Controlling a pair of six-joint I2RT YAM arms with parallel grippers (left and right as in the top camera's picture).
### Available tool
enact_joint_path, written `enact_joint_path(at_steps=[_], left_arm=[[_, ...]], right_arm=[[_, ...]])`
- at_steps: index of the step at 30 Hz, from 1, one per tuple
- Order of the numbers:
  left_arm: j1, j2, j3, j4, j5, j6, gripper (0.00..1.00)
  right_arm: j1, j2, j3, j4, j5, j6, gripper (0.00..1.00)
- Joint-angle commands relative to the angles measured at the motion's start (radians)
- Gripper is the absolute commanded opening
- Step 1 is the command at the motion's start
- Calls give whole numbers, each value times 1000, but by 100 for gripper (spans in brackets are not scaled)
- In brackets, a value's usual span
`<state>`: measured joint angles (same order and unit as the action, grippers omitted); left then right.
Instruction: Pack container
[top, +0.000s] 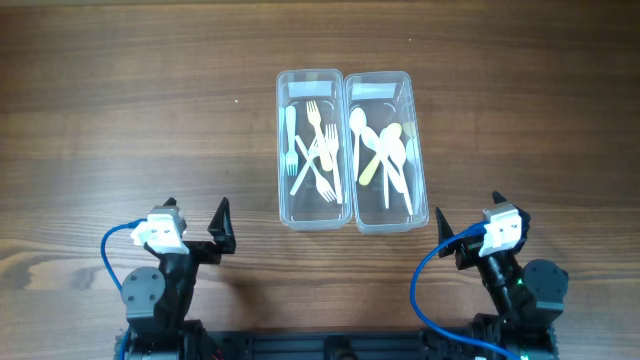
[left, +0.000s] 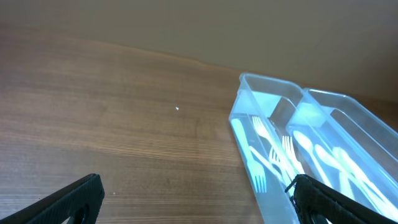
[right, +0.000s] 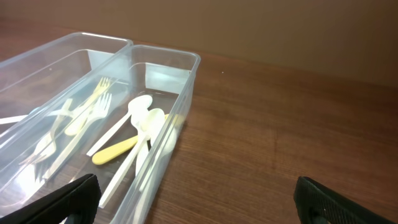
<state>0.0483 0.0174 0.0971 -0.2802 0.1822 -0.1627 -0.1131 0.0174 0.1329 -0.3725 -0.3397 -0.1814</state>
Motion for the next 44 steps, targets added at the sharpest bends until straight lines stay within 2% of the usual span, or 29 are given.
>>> enact_joint_path(at_steps=[1, 4, 44], left_arm=[[6, -14, -11, 10, -35, -2, 100], [6, -12, -11, 7, -69, -2, 100], [6, -11, -11, 7, -68, -2, 100]], right_arm=[[-4, -14, -5, 5, 0, 0, 100], [-4, -14, -5, 5, 0, 0, 100], [-4, -14, -5, 5, 0, 0, 100]])
